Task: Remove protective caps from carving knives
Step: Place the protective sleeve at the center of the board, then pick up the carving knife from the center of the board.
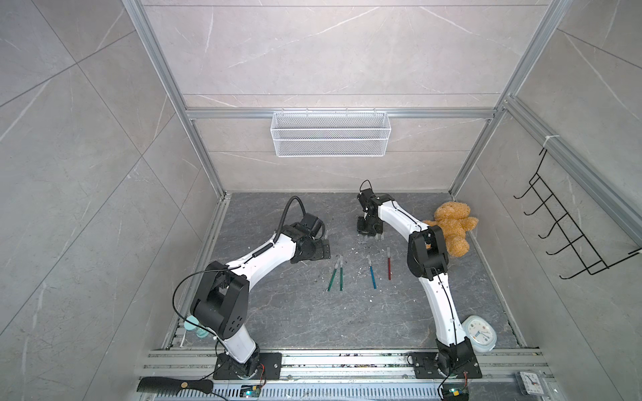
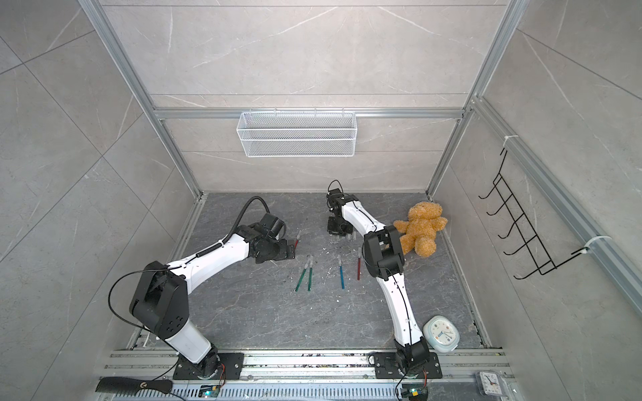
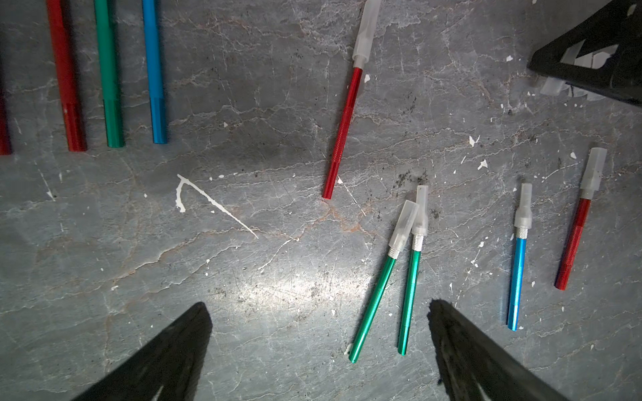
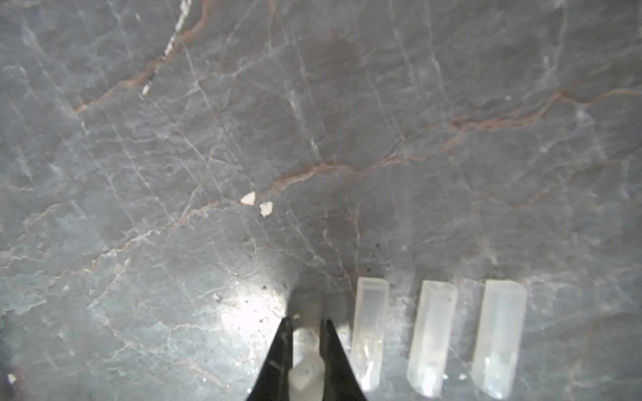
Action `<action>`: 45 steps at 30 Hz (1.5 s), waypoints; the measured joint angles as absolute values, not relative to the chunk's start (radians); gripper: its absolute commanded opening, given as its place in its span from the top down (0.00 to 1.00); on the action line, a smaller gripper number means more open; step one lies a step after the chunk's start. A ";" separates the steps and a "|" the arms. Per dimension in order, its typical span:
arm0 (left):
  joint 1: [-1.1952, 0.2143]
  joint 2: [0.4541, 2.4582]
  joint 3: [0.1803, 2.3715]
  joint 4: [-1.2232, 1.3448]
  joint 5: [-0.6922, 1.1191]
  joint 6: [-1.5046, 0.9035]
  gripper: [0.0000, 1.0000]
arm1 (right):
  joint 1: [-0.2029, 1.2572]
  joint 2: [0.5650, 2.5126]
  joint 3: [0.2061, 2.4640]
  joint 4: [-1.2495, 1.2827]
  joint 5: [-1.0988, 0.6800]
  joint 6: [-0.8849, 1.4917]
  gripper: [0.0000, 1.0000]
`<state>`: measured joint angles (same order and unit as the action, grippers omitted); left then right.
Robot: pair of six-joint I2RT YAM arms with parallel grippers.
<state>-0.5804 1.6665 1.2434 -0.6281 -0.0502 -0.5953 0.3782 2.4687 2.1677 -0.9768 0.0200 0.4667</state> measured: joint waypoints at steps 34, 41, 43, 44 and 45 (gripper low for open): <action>-0.580 1.676 1.249 -0.632 -0.042 -0.595 0.00 | 0.378 2.463 2.235 -1.042 0.033 0.477 0.64; -0.580 1.676 1.262 -0.640 -0.042 -0.595 0.01 | 0.379 2.312 2.147 -1.025 0.035 0.481 0.38; -0.580 1.679 1.262 -0.645 -0.042 -0.595 0.02 | 0.381 2.229 2.085 -0.996 0.034 0.482 0.30; -0.580 1.684 1.266 -0.650 -0.042 -0.595 0.02 | 0.382 2.175 2.044 -0.977 0.031 0.484 0.26; -0.580 1.690 1.268 -0.652 -0.042 -0.595 0.02 | 0.384 2.127 2.006 -0.957 0.028 0.483 0.24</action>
<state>-0.5804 1.6901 1.2678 -0.6521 -0.0422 -0.5945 0.3840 2.1273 2.0056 -0.9565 0.0277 0.4831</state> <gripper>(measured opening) 0.984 0.711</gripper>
